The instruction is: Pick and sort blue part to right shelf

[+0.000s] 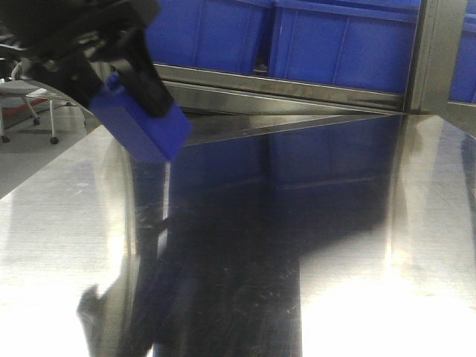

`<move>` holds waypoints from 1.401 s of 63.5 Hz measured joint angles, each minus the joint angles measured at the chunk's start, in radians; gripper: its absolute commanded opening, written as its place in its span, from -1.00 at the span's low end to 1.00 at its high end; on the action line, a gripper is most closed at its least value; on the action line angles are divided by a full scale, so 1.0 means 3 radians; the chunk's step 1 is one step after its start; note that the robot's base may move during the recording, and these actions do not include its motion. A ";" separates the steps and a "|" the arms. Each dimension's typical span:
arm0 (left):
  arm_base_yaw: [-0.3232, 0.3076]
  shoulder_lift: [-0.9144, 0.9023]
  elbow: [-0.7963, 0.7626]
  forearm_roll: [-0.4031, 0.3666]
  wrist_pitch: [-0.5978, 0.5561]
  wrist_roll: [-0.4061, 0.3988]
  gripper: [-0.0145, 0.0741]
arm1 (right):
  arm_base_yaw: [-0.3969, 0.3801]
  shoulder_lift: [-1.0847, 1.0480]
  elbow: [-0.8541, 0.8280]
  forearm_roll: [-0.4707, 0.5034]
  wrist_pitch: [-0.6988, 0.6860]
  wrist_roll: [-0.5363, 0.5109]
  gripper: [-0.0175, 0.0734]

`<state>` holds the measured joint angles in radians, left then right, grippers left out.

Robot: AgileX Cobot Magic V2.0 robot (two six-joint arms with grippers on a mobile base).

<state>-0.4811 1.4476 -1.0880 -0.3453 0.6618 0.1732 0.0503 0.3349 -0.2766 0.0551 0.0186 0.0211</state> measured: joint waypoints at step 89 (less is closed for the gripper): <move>0.1184 -0.3489 0.2089 0.0003 -0.1376 0.0000 0.20 | 0.0000 0.0000 0.0000 0.0000 0.0000 0.0000 0.32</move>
<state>-0.1261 0.4008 -0.4614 -0.3443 0.2491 0.1732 0.0503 0.3349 -0.2766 0.0551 0.0186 0.0211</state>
